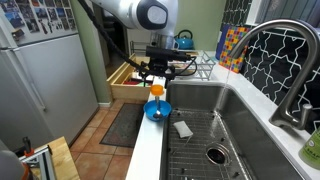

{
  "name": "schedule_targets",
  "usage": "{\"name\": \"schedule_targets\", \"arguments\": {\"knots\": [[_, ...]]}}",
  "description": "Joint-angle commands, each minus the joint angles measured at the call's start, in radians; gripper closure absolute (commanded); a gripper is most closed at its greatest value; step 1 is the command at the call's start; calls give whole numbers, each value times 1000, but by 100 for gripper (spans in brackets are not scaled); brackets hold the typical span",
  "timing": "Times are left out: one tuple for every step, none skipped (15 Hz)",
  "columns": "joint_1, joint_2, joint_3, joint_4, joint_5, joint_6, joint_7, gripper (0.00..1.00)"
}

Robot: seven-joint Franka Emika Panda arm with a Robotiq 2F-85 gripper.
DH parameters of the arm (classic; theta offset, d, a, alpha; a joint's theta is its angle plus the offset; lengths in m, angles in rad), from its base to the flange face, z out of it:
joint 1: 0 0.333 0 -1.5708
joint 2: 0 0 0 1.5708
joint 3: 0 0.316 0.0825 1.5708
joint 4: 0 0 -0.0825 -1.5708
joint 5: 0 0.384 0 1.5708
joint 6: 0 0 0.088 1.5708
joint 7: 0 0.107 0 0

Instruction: Pour the content in the orange bowl into the sink and place it next to the blue bowl, remove the spoon on bowl and place it on right side of the blue bowl, pick up the orange bowl and stack it into the blue bowl and move the stacked bowls into the sink

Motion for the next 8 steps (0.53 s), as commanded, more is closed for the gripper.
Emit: {"name": "schedule_targets", "arguments": {"knots": [[0,-1,-12,-18,-49,21,-22,0],[-3,-2,-15,-25,-58,22,-44,0],[-4,-3,-18,-31,-80,27,-36,0],[-6,-6,-22,-42,-89,35,-40,0],[-7,-7,-26,-48,-93,36,-34,0],[-8,-5,-30,-55,-83,35,-36,0],[-10,-3,-33,-60,-59,28,-48,0],[-10,-1,-35,-70,-86,37,-28,0]]}}
